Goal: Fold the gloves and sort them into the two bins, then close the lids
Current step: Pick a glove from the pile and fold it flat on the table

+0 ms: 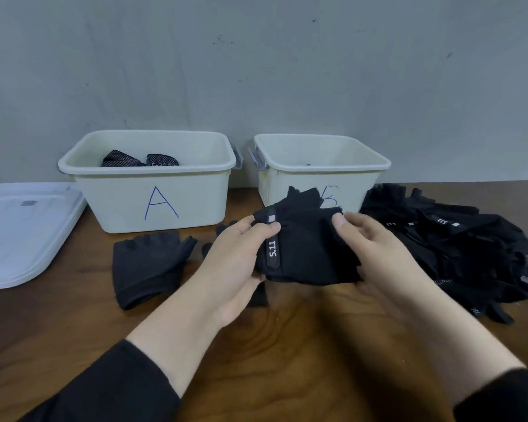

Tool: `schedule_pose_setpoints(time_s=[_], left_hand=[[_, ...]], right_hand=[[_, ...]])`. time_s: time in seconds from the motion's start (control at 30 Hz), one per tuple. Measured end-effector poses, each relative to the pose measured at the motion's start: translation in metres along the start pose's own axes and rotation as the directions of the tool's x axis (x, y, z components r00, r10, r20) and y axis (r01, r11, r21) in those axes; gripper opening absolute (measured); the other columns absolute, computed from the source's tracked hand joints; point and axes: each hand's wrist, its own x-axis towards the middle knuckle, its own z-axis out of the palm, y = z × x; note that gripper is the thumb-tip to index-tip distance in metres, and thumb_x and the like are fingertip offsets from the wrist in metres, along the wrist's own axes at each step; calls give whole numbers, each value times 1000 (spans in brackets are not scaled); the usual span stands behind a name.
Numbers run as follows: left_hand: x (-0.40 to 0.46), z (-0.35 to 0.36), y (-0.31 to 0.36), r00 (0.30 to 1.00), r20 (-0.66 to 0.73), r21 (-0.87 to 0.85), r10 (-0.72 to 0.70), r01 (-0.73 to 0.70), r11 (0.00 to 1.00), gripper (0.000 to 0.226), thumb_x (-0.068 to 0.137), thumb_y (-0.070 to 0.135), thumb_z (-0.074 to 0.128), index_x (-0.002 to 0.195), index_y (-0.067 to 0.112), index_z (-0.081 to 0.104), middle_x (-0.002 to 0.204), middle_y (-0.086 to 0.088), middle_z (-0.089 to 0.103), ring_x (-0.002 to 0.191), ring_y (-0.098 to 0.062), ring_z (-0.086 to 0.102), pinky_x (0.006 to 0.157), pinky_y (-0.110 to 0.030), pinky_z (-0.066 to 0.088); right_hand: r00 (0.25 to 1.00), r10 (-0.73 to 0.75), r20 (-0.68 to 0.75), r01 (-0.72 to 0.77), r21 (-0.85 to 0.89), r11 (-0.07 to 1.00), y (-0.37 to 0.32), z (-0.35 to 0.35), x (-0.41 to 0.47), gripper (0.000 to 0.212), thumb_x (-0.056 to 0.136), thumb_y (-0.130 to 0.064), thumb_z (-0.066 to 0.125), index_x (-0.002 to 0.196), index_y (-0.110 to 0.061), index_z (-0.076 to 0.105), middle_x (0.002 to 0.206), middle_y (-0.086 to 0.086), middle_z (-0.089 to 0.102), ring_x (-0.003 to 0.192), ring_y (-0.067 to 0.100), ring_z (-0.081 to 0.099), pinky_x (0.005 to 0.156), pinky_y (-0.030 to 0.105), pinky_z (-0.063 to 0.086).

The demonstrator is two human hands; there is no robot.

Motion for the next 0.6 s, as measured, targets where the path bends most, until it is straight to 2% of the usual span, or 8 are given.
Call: schedule_pose_setpoints(time_s=[0.03, 0.07, 0.13, 0.2, 0.3, 0.37, 0.5, 0.6], left_hand=[[0, -1, 4, 1000, 15, -4, 6, -6, 1000, 27, 101, 15, 54, 125, 20, 66, 117, -1, 74, 112, -20, 69, 100, -43, 52], [-1, -1, 8, 1000, 27, -4, 15, -15, 1000, 27, 101, 14, 53, 124, 19, 66, 116, -1, 74, 111, -20, 69, 99, -41, 52], [-2, -3, 13, 998, 41, 40, 39, -41, 998, 25, 102, 14, 53, 122, 19, 67, 115, -1, 75, 109, -18, 70, 97, -38, 53], [0, -6, 18, 997, 24, 148, 73, -76, 986, 25, 102, 17, 53, 122, 21, 67, 114, 2, 75, 108, -16, 70, 97, -37, 53], [8, -12, 21, 993, -13, 309, 118, -108, 945, 23, 102, 20, 54, 119, 25, 69, 111, 5, 75, 106, -14, 71, 100, -41, 53], [12, -12, 22, 990, -12, 356, 141, -127, 926, 22, 101, 24, 56, 118, 27, 69, 110, 6, 76, 104, -15, 71, 98, -45, 54], [21, -7, 23, 970, 6, 395, 243, -226, 890, 23, 100, 30, 59, 122, 34, 64, 104, 8, 75, 99, -15, 72, 84, -41, 60], [42, -10, 30, 926, -49, 477, 375, -308, 823, 26, 101, 23, 55, 122, 34, 64, 99, 15, 73, 97, -8, 69, 86, -34, 59]], right_hand=[[975, 100, 197, -140, 205, 969, -7, 0, 0, 64, 88, -62, 61, 139, -24, 59, 133, -4, 67, 122, 13, 64, 103, 37, 46], [927, 140, 347, -263, 336, 904, -13, 0, -2, 60, 91, -59, 57, 137, -21, 62, 132, 1, 68, 122, 21, 65, 106, 42, 46], [882, 140, 449, -342, 407, 847, -17, 1, -4, 51, 97, -50, 53, 134, -16, 65, 131, 7, 69, 121, 27, 66, 109, 46, 48], [904, 117, 412, -285, 375, 882, -19, 2, -1, 42, 99, -35, 56, 131, -9, 66, 129, 12, 69, 119, 29, 67, 107, 46, 50], [964, 91, 252, -170, 314, 934, -28, 1, 4, 30, 96, -20, 64, 121, -6, 71, 120, 15, 73, 111, 31, 71, 106, 49, 49], [982, 51, 180, -99, 268, 958, -38, -2, 7, 25, 95, -14, 65, 118, -6, 72, 115, 15, 75, 107, 31, 72, 102, 47, 52], [993, -42, 110, 28, 127, 992, -71, -22, 12, 21, 95, -11, 63, 113, -6, 73, 110, 15, 76, 103, 32, 74, 98, 45, 54], [990, -116, 83, 117, -5, 993, -108, -47, 26, 19, 97, -12, 62, 111, -8, 74, 107, 15, 77, 98, 32, 75, 89, 43, 58]])
